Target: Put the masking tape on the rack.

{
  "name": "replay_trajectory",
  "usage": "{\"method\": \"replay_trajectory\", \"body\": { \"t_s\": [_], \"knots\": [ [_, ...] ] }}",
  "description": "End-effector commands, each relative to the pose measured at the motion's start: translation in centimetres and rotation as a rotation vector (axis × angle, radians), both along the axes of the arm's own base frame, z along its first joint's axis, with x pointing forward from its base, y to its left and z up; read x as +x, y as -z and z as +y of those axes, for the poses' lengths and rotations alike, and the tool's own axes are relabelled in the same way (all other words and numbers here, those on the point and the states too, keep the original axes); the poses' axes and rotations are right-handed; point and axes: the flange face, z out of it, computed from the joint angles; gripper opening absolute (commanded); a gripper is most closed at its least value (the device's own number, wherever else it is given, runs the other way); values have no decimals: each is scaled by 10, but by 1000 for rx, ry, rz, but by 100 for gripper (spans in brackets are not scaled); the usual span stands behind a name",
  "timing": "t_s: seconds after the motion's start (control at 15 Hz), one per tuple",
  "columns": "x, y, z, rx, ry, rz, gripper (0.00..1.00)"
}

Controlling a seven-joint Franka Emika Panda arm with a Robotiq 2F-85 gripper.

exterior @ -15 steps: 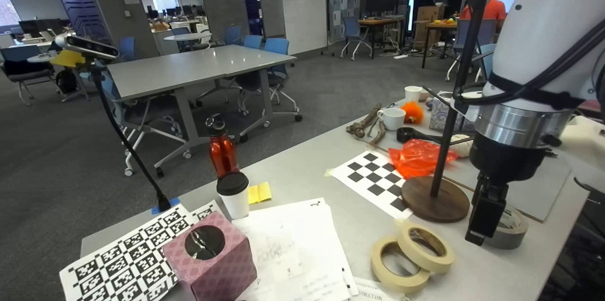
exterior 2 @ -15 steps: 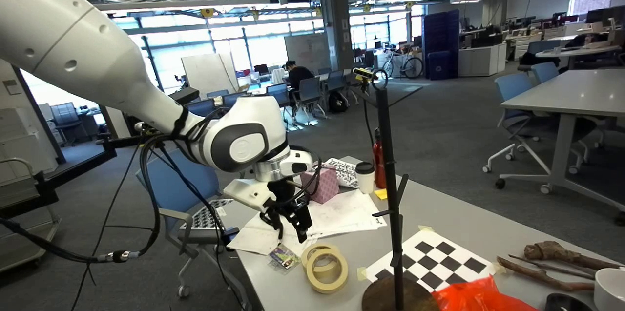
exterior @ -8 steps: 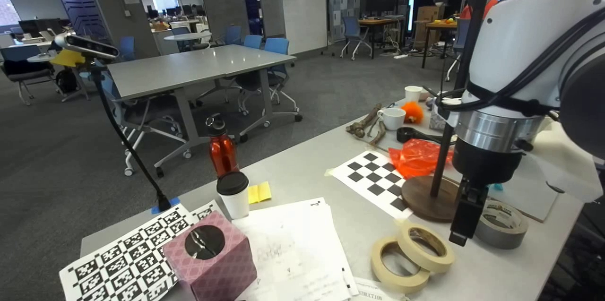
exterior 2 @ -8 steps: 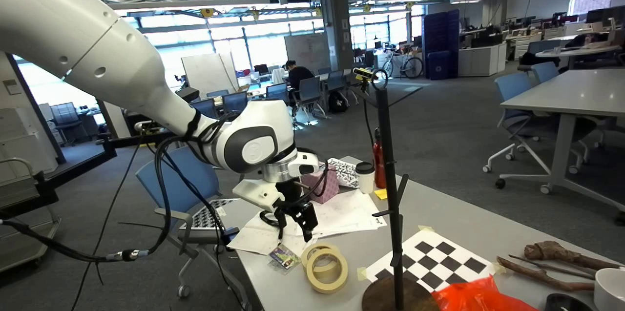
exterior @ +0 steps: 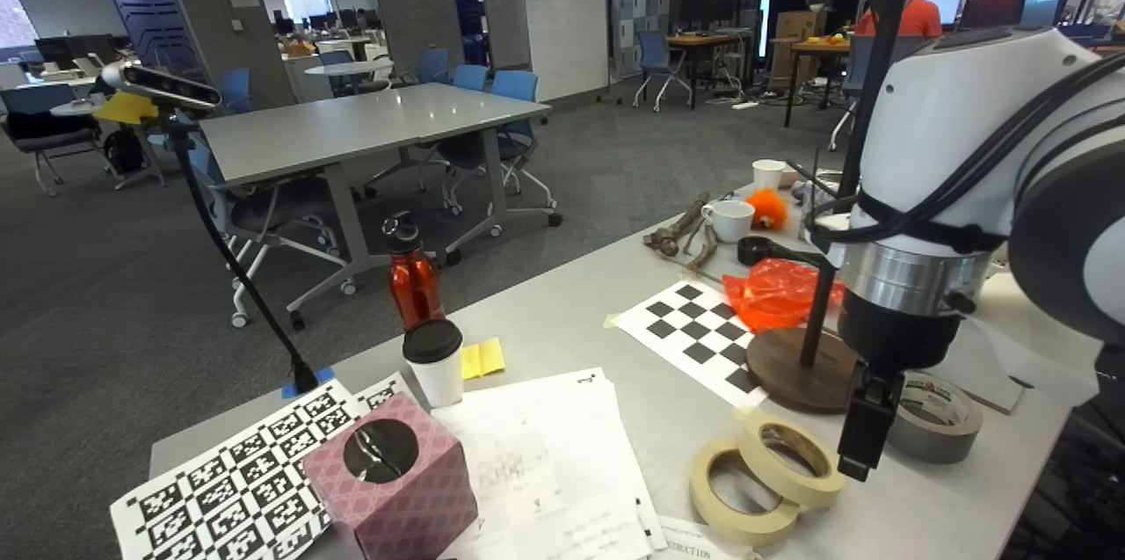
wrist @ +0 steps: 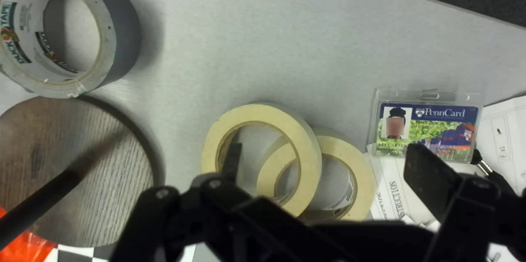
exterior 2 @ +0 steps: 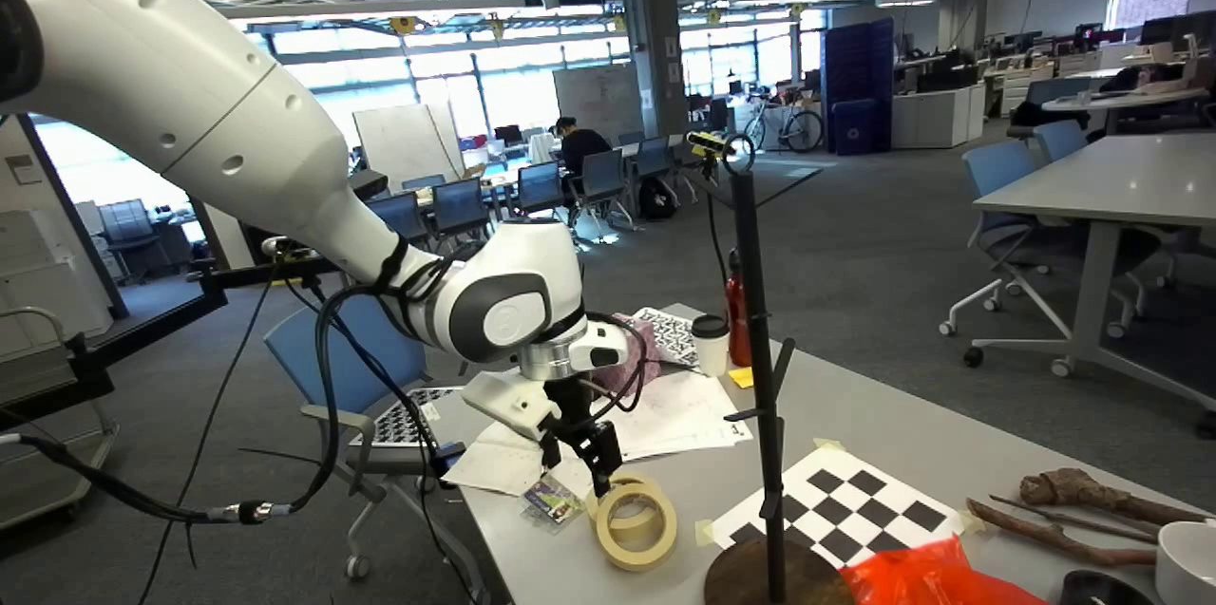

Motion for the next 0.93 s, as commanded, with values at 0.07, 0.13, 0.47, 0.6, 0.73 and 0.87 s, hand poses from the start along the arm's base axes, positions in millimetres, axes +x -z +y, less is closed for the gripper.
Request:
{"method": "replay_trajectory", "body": {
  "t_s": [0.07,0.13,0.47,0.6,0.73,0.87],
  "knots": [
    [15,29,7,17,-24,6,100],
    [17,33,9,20,-30,7,100],
    [28,51,19,36,-41,10,100],
    [36,56,21,45,-42,3,100],
    [43,60,22,53,-43,-7,100],
    [50,64,23,70,-37,-15,100]
  ]
}}
